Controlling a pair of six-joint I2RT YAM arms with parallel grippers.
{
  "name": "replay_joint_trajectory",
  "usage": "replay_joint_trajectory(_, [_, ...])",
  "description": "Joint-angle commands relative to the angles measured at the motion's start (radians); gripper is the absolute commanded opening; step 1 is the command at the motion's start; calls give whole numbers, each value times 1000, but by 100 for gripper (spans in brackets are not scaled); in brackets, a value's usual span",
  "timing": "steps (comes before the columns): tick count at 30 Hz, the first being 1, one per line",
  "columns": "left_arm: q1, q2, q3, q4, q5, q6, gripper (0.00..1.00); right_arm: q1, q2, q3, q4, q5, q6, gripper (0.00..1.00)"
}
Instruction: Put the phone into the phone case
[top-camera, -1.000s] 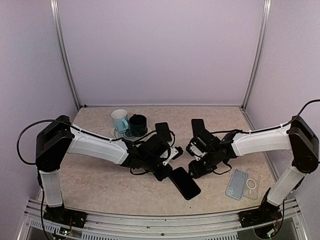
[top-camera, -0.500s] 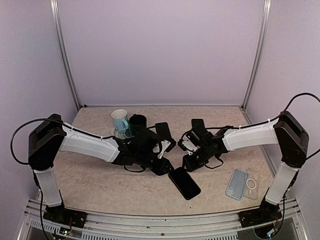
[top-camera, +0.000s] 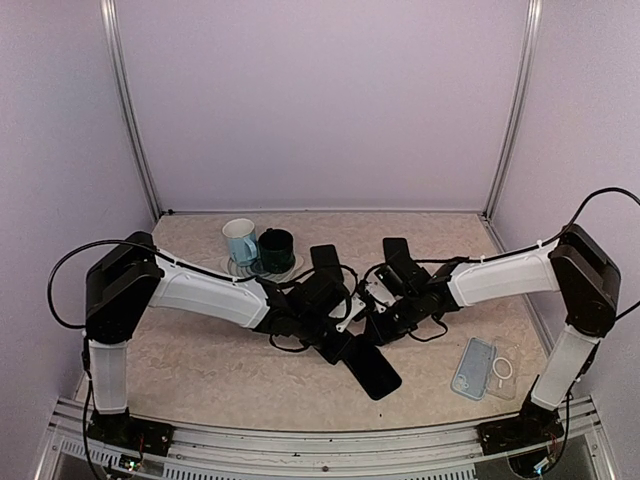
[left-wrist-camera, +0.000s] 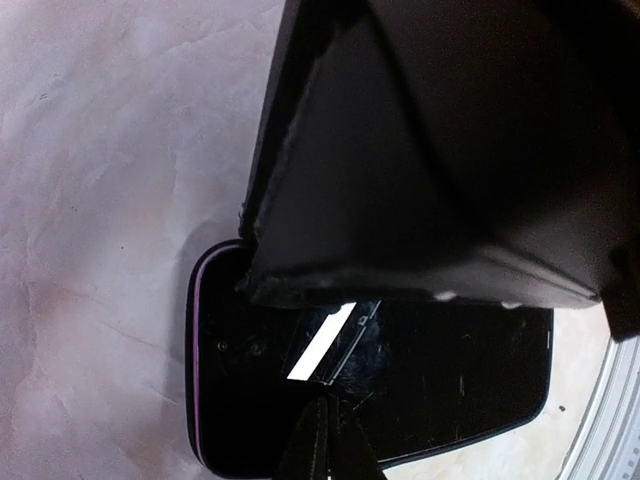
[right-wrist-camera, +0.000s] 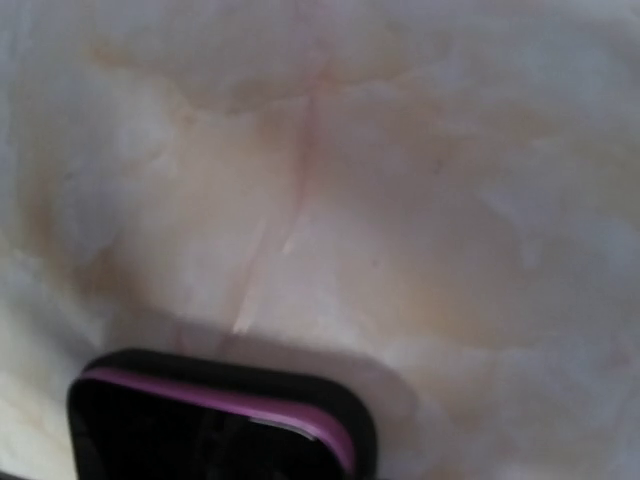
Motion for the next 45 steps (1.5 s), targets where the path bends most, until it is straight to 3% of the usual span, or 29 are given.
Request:
replay_joint_trajectory(1, [-28, 143, -43, -240, 6, 75, 4, 22, 37, -87, -50, 2, 60, 15])
replay_joint_trajectory(4, [-15, 133, -104, -233, 11, 57, 4, 2, 29, -129, -21, 5, 67, 12])
replay_joint_trajectory(7, [16, 138, -135, -236, 48, 50, 4, -21, 65, -119, -21, 0, 41, 1])
replay_joint_trajectory(13, [47, 119, -154, -205, 130, 50, 2, -22, 47, -94, -39, -3, 22, 0])
replay_joint_trajectory(17, [43, -28, -85, -92, 211, 24, 5, -18, -23, -55, -99, 20, 12, 2])
replay_joint_trajectory(20, [80, -108, -49, -16, 223, -32, 7, 9, -61, -22, -152, 87, 24, 15])
replay_joint_trajectory(30, [201, -202, -170, 157, 165, -153, 18, 141, -95, -16, -210, 144, 129, 96])
replay_joint_trajectory(35, [206, -204, -197, 197, 173, -160, 24, 197, -35, 48, -275, 157, 147, 99])
replay_joint_trajectory(45, [206, -214, -222, 203, 170, -145, 24, 263, 118, 195, -470, 208, 132, 99])
